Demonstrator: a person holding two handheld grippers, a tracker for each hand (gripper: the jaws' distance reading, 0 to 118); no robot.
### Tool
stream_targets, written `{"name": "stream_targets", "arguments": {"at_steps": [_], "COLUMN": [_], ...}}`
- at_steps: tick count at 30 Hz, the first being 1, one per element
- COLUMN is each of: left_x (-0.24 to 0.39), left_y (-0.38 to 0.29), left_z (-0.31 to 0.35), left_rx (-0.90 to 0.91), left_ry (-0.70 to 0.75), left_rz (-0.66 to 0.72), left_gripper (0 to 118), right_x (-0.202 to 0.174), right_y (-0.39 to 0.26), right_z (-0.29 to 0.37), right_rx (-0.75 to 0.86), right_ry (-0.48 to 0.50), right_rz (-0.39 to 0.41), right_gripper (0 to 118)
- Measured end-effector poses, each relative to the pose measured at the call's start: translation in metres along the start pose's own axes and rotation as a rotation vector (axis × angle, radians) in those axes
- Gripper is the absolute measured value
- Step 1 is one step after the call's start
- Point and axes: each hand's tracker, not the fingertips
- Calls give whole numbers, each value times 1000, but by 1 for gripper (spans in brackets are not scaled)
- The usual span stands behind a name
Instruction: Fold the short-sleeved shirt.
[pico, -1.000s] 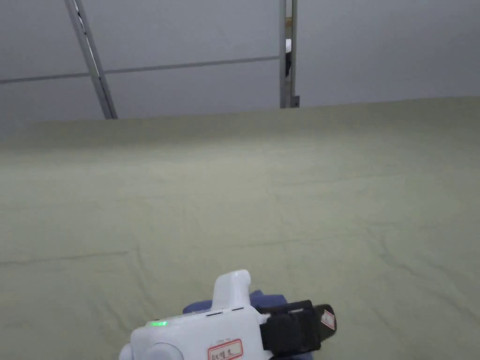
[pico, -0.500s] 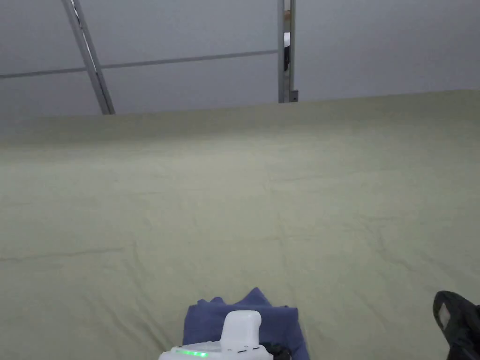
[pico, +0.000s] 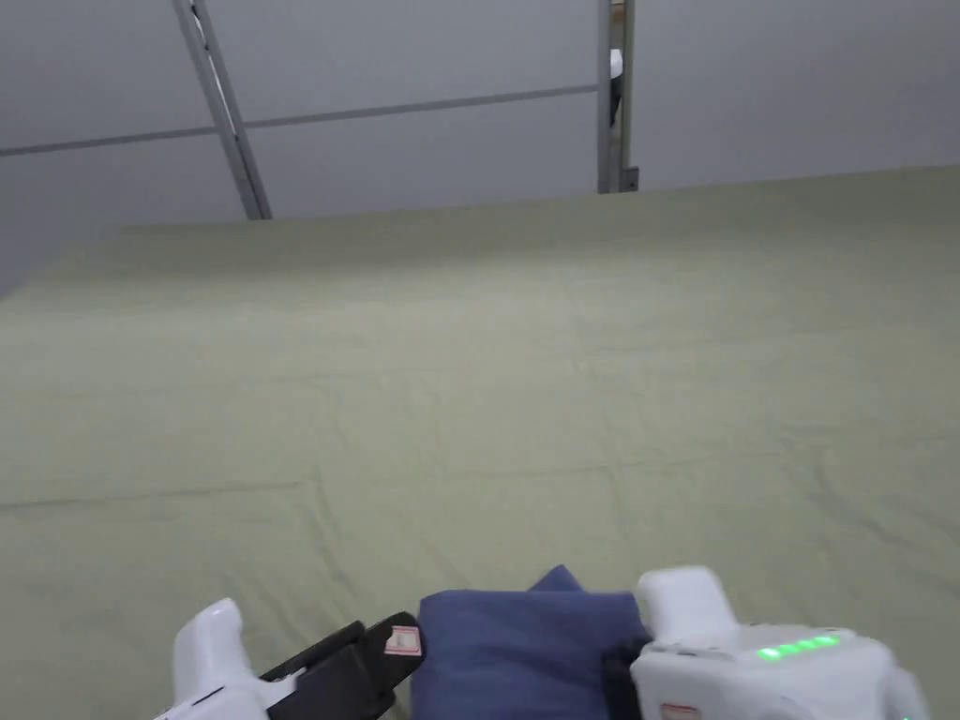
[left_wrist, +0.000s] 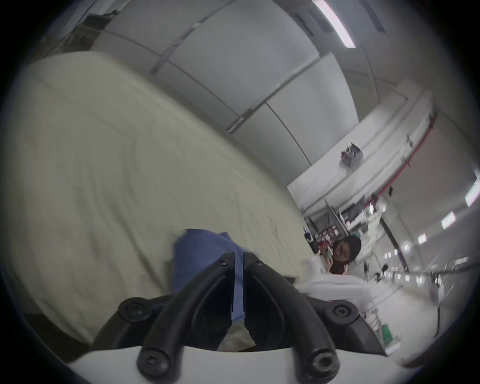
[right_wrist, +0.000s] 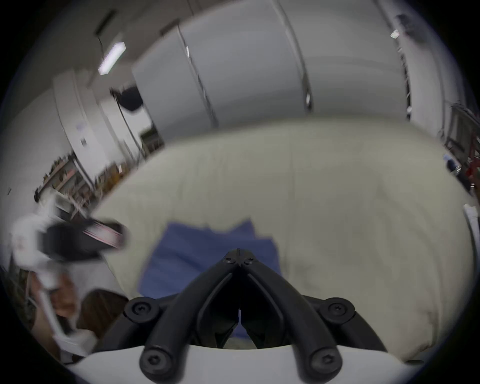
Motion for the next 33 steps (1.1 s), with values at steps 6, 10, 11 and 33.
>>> {"name": "stream_targets", "arguments": {"at_steps": [6,10,11,33], "left_x": [-70,-85,-92,-192], "left_y": [1,10,9,131], "left_z": [-11,-59,-74,28], "left_rx": [-126,-307,-372,-36], "left_ry": [-149,-265,-255,-156], "left_rz": [166,361,430,472], "left_gripper": [114,118,118,52], "right_x": [8,16,15,-46], "right_y": [0,-3,-4,70], "right_z": [-1,-1,-1,75], "right_rx": [43,52,61,387], "right_ry": [16,35,40,275], "right_rz": [6,-14,-27,-154], "right_gripper": [2,2,2,2]}}
